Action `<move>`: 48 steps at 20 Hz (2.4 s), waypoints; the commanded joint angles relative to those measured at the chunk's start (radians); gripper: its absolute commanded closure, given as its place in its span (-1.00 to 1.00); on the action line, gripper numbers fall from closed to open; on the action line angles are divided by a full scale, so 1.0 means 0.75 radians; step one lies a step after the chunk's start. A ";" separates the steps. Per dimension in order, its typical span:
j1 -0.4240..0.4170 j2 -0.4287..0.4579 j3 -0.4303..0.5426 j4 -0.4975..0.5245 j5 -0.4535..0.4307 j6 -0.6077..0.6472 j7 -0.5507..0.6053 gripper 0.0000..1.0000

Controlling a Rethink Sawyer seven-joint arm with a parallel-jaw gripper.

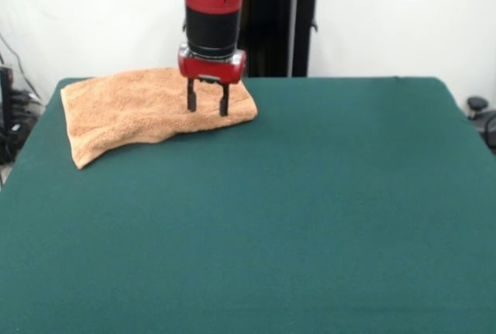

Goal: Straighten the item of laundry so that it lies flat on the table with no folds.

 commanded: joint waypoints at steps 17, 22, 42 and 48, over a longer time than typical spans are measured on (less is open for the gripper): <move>0.094 0.181 0.162 -0.139 0.149 -0.052 0.248 -1.00; 0.124 0.278 0.114 -0.188 0.151 -0.119 0.258 -1.00; 0.176 0.423 0.054 -0.266 0.157 -0.198 0.257 -1.00; 0.178 0.422 0.055 -0.275 0.157 -0.158 0.243 1.00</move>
